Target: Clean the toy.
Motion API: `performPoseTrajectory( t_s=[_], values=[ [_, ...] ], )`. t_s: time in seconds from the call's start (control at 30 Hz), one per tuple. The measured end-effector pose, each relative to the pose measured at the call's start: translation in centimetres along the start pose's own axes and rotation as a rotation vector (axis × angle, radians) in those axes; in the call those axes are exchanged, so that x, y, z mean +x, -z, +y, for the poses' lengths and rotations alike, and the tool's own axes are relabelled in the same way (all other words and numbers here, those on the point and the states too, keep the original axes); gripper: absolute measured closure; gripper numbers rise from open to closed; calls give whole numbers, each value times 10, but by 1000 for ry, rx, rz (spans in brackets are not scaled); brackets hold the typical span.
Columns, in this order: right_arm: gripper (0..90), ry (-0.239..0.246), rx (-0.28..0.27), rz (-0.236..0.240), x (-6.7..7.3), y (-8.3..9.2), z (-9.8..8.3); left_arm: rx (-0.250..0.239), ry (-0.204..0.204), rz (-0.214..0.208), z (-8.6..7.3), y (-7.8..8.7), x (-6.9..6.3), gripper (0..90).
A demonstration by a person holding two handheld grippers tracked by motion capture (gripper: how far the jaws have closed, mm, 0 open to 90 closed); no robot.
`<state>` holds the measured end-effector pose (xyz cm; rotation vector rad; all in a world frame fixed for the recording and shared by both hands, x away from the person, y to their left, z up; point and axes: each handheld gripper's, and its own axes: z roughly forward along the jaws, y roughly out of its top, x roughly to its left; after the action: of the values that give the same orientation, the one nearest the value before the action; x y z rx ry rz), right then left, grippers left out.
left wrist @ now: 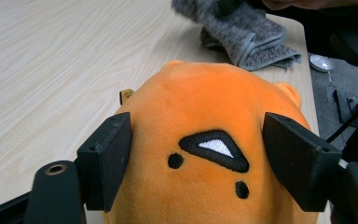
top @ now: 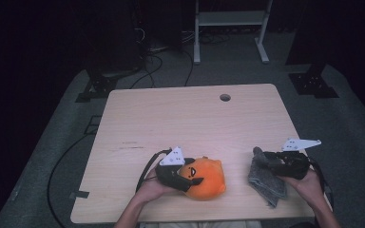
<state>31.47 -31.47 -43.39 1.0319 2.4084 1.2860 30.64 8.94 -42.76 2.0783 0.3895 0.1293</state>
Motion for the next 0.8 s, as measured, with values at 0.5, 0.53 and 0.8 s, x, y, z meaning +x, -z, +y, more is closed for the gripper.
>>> performPoseTrajectory(
  t_s=[0.5,0.53,0.8],
  values=[
    [447,7,-52,52,6,-2,10,37,78,-32,7,-11,7,96],
    [446,11,-53,57,8,-3,11,36,77,-41,4,-12,7,102],
    [427,13,-75,98,13,-11,17,-15,13,20,14,-7,0,442]
  ],
)
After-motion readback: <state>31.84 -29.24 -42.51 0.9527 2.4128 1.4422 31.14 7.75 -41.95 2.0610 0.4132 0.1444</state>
